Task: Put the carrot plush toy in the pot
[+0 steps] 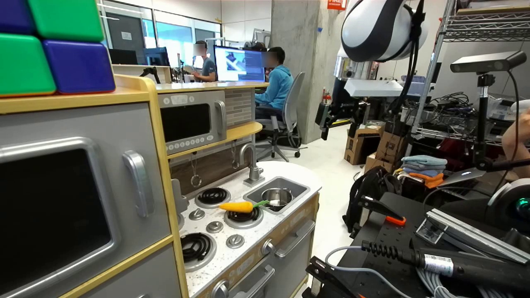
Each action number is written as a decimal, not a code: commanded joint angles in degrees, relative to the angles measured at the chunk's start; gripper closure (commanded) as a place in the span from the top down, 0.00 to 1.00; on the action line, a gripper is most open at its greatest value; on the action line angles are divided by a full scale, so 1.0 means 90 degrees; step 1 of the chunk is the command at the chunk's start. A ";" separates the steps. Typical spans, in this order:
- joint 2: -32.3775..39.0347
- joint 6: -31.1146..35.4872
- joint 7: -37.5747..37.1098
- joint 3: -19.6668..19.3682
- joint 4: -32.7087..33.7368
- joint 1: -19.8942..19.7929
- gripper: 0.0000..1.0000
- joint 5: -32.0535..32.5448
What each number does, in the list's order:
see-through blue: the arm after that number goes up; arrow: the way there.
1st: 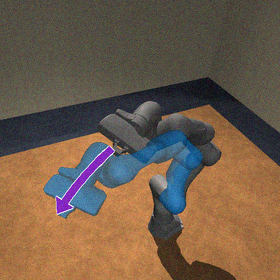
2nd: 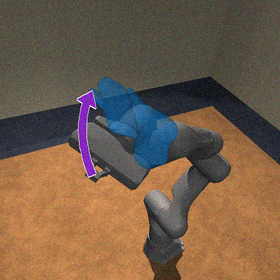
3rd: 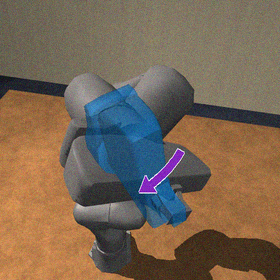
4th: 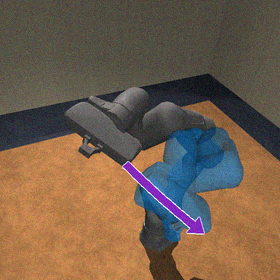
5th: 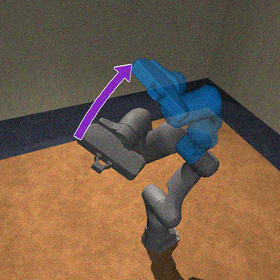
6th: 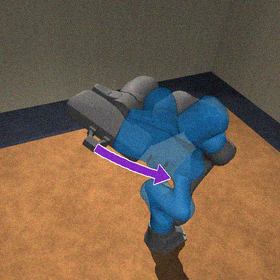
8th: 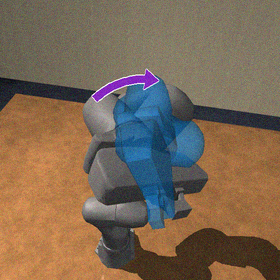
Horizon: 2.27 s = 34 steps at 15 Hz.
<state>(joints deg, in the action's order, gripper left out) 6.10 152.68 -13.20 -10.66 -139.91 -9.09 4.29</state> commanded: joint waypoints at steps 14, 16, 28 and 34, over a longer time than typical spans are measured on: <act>-0.0012 -0.0231 0.4808 -0.0167 -0.0003 -0.0654 1.00 -0.0099; 0.0201 0.0849 0.5557 0.0165 -0.0227 -0.0760 1.00 -0.1483; 0.2015 0.2941 0.6879 0.1550 0.0103 -0.0539 1.00 -0.3142; 0.2209 0.2251 0.7611 0.1431 0.0510 -0.0559 1.00 -0.2329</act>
<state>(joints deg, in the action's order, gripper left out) 25.74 177.17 50.80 2.66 -137.67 -13.99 -20.72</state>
